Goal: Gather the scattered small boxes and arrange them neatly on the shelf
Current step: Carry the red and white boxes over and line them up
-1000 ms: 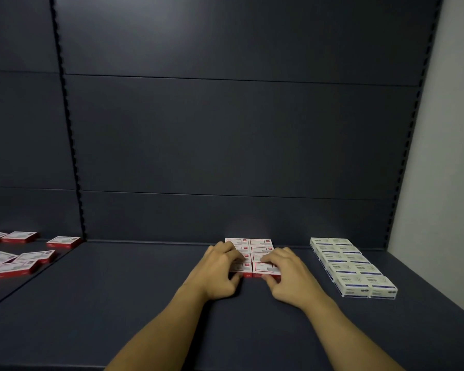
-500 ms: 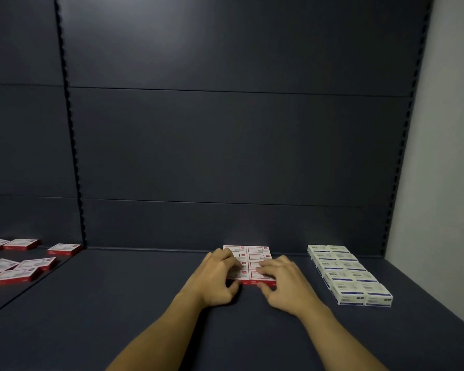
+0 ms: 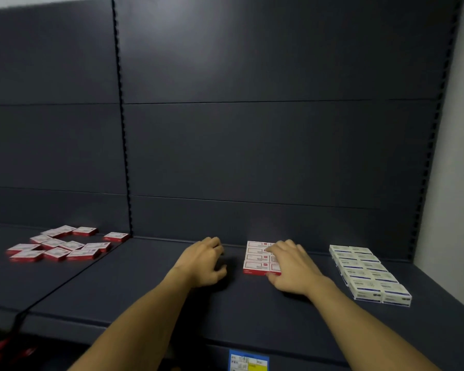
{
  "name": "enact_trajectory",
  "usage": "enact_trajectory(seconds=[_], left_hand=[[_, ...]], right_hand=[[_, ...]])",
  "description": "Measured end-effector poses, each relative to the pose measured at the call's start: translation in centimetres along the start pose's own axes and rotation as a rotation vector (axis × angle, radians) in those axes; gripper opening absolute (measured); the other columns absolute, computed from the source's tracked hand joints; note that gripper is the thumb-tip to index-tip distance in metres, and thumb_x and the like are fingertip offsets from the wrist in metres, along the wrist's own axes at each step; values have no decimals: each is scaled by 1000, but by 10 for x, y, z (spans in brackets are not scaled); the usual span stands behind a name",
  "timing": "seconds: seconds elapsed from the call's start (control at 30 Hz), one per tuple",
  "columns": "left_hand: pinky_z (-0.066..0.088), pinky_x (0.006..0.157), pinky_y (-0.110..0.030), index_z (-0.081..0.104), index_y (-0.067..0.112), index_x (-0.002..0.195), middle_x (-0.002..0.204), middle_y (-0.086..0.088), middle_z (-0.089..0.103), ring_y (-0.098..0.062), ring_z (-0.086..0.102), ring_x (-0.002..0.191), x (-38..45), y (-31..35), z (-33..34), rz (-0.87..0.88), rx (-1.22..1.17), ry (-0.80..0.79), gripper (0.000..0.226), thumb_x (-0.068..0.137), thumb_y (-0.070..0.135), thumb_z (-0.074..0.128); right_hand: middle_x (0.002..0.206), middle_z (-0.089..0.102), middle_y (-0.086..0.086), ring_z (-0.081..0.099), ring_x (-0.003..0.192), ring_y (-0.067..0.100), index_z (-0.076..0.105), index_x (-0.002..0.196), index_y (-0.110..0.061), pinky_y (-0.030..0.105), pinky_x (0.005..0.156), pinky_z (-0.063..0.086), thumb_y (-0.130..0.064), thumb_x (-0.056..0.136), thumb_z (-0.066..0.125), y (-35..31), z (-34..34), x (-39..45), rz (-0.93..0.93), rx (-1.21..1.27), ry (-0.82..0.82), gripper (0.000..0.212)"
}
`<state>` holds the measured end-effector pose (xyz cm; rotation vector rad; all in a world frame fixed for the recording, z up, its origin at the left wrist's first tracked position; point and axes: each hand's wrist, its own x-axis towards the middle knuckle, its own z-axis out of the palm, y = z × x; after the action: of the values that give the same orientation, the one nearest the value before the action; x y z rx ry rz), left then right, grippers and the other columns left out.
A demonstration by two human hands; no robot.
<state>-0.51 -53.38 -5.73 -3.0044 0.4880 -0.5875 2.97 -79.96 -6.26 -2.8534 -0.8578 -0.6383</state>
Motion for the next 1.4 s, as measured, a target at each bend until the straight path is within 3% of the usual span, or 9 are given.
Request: enact_trajectory(seconds=[0.17, 0.43, 0.67, 1.0, 1.4], left_hand=[[46, 96, -35, 56, 15, 135, 130, 0, 52, -20, 51, 117, -8, -13, -25, -47, 43, -14, 55, 91, 49, 52], [47, 95, -37, 57, 15, 133, 130, 0, 53, -20, 50, 117, -37, -31, -38, -147, 62, -6, 53, 91, 48, 53], [49, 96, -39, 57, 18, 134, 136, -1, 53, -22, 54, 120, -70, -62, -50, -269, 77, -111, 49, 92, 44, 56], [51, 95, -40, 58, 16, 135, 137, -5, 55, -27, 57, 119, -122, -141, -68, -436, 104, -188, 45, 94, 35, 57], [52, 85, -37, 65, 13, 112, 122, -4, 59, -27, 59, 109, -190, -264, -75, -474, 121, -161, 30, 85, 24, 58]], right_hand=[[132, 53, -5, 44, 122, 19, 48, 138, -21, 33, 106, 32, -47, 82, 60, -17, -18, 16, -30, 8, -27, 62], [132, 55, 0, 46, 122, 22, 51, 135, -19, 35, 104, 33, -42, 87, 58, -36, -25, 31, -34, 18, -81, 54], [132, 55, 5, 47, 124, 26, 51, 132, -15, 39, 105, 36, -45, 89, 57, -72, -19, 49, -26, -9, -190, 53], [129, 56, 7, 50, 120, 27, 53, 129, -13, 40, 103, 39, -44, 89, 58, -174, -16, 93, -98, 11, -212, 51], [129, 56, 7, 49, 120, 27, 53, 130, -13, 39, 103, 38, -40, 89, 57, -305, 1, 148, -132, 3, -211, 49]])
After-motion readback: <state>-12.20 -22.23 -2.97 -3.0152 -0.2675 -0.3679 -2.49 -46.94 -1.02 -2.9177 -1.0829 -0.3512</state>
